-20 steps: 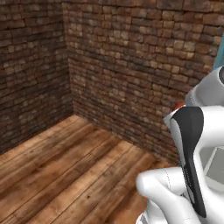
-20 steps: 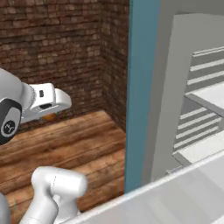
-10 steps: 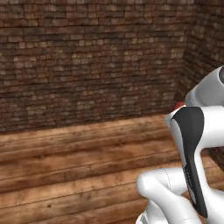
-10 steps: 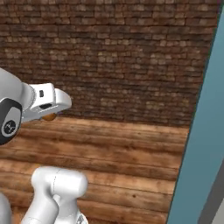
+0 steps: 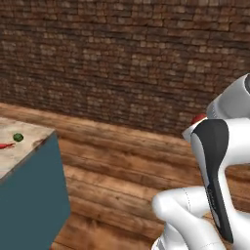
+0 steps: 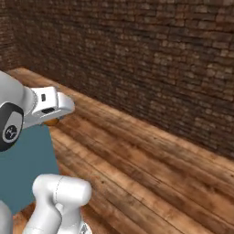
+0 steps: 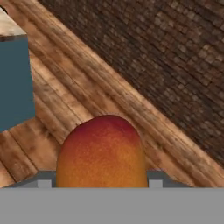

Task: Open the fridge, remove the mango, avocado, and fish, and place them on any counter.

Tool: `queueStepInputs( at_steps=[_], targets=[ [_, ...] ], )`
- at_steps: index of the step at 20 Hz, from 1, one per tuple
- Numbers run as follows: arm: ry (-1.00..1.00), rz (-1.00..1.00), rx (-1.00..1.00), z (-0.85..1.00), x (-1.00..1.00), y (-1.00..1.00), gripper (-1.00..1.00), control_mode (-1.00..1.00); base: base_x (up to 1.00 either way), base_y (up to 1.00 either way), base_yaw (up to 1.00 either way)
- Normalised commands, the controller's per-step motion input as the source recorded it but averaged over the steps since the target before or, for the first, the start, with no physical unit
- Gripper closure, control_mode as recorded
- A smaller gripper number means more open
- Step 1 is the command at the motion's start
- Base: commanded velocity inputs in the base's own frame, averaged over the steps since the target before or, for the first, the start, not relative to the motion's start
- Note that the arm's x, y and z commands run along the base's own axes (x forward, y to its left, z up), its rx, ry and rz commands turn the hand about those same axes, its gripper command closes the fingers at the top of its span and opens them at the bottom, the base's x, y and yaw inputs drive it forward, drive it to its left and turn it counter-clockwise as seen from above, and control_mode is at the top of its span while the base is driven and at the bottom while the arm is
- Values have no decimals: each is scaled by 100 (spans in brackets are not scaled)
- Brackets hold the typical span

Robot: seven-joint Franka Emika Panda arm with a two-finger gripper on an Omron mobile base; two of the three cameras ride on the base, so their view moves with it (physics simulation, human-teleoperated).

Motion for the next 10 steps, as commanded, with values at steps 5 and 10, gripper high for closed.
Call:
queueStepInputs(
  at_steps=[5,10],
  targets=[
    [0,0,0,0,0,0,100,100,54,1,73],
    [0,0,0,0,0,0,100,100,51,1,75]
  ],
)
